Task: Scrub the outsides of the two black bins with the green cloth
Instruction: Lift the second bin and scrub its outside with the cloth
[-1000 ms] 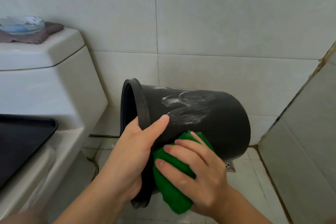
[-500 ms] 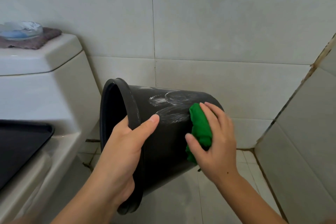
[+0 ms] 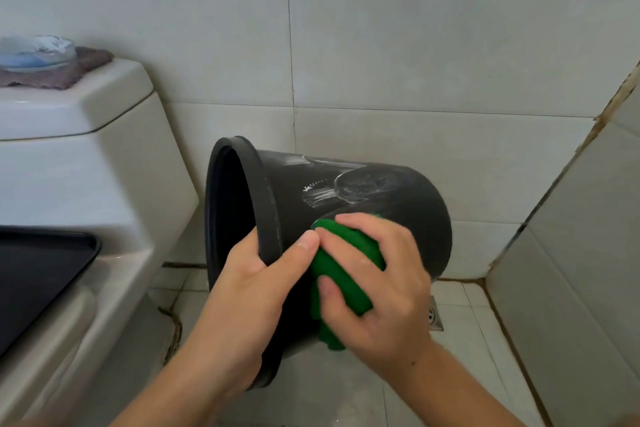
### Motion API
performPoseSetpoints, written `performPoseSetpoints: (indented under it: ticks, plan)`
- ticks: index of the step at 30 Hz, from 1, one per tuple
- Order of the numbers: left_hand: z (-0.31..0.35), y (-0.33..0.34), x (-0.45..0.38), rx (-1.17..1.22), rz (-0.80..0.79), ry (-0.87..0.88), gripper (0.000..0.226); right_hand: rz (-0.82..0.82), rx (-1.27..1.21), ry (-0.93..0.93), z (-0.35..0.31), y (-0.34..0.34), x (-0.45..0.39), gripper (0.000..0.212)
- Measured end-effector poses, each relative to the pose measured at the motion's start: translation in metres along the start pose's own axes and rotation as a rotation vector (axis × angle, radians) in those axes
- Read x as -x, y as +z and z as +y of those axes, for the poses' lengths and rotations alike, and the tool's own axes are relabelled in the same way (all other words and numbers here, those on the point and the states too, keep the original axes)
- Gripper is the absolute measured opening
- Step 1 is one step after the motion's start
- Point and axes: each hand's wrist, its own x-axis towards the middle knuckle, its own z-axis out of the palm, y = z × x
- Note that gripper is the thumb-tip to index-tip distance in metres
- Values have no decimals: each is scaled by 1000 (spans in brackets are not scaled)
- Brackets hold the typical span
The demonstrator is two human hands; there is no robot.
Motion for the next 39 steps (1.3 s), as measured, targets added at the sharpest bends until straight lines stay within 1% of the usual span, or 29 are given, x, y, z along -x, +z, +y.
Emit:
performPoseSetpoints:
  ticks: [1, 2, 6, 7, 8, 10, 12, 14, 17, 18, 19, 22, 23, 24, 26, 29, 31, 34, 35, 36, 39]
  plan:
    - [0, -2, 0, -16, -26, 20, 19, 4, 24, -2, 8, -4, -2, 30]
    - [0, -5, 0, -39, -38, 43, 23, 15, 55, 34, 17, -8, -3, 29]
    - [2, -12, 1, -126, -82, 124, 39, 86, 111, 391, 56, -20, -6, 34]
    - [2, -12, 1, -151, -89, 138, 40, 105, 108, 438, 59, -20, -6, 35]
    - [1, -11, 2, -170, -92, 150, 40, 123, 104, 446, 59, -19, -6, 34]
    - [-1, -6, 1, -182, -92, 157, 39, 142, 95, 367, 46, -14, -8, 31]
    - [-6, -1, 0, -163, -88, 166, 39, 126, 66, 219, 22, -8, -10, 29]
    - [-10, 2, 0, -137, -50, 155, 35, 96, 13, 86, 1, -3, -9, 27]
    - [-12, 6, 1, -169, -34, 174, 28, 45, -22, -29, 4, -7, -8, 27]
    - [-11, 6, 2, -197, -46, 193, 25, 35, -5, -16, 13, -9, -5, 27]
    - [-10, 5, 3, -207, -49, 200, 21, 43, 19, 42, 23, -11, -2, 27]
    - [-7, 3, 6, -230, -52, 212, 23, 127, 74, 345, 52, -17, 4, 30]
    - [-6, 3, 7, -246, -70, 229, 23, 152, 77, 407, 56, -17, 5, 30]
    - [-6, 4, 8, -254, -83, 246, 22, 166, 73, 433, 56, -16, 6, 30]
    - [-7, 7, 7, -249, -99, 257, 21, 158, 50, 399, 43, -11, 6, 30]
    - [-10, 10, 3, -246, -121, 281, 13, 120, -24, 238, 6, -2, 2, 27]
    - [-11, 11, 2, -236, -103, 287, 19, 100, -83, 129, -8, -3, -2, 25]
    - [-11, 11, 3, -235, -98, 283, 22, 11, -92, -4, 1, -11, -4, 27]
    - [-10, 11, 4, -240, -100, 294, 20, -10, -76, -7, 10, -13, -1, 28]
    - [-10, 11, 5, -247, -97, 306, 18, -10, -55, 28, 20, -15, 2, 28]
    - [-9, 9, 8, -270, -83, 301, 18, 64, -8, 276, 46, -16, 10, 28]
